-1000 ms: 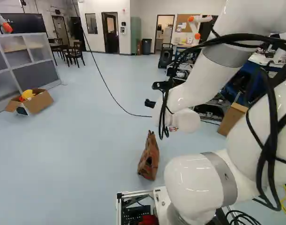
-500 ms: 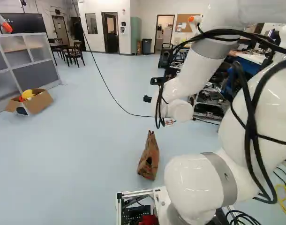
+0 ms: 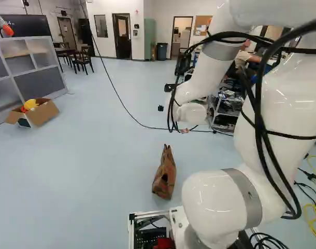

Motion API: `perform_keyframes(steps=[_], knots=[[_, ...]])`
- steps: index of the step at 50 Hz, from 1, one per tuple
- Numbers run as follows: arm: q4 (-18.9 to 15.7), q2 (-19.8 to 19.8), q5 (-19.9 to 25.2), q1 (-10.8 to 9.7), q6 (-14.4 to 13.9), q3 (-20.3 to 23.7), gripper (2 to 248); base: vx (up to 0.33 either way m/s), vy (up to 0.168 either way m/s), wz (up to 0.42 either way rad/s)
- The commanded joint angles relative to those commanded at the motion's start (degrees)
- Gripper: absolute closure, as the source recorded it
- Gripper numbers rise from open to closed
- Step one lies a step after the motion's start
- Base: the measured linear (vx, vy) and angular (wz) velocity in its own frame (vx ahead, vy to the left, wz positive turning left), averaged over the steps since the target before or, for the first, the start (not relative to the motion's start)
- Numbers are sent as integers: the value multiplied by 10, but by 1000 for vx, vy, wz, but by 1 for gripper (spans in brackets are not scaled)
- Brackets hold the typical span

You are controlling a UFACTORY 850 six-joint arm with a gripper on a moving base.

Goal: Pick up the grocery bag from the ground

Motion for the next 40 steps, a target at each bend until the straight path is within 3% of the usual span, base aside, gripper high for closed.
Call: perform_keyframes(steps=[40], knots=[[64,-121,-197,2,0,-125,3,0,0,0]])
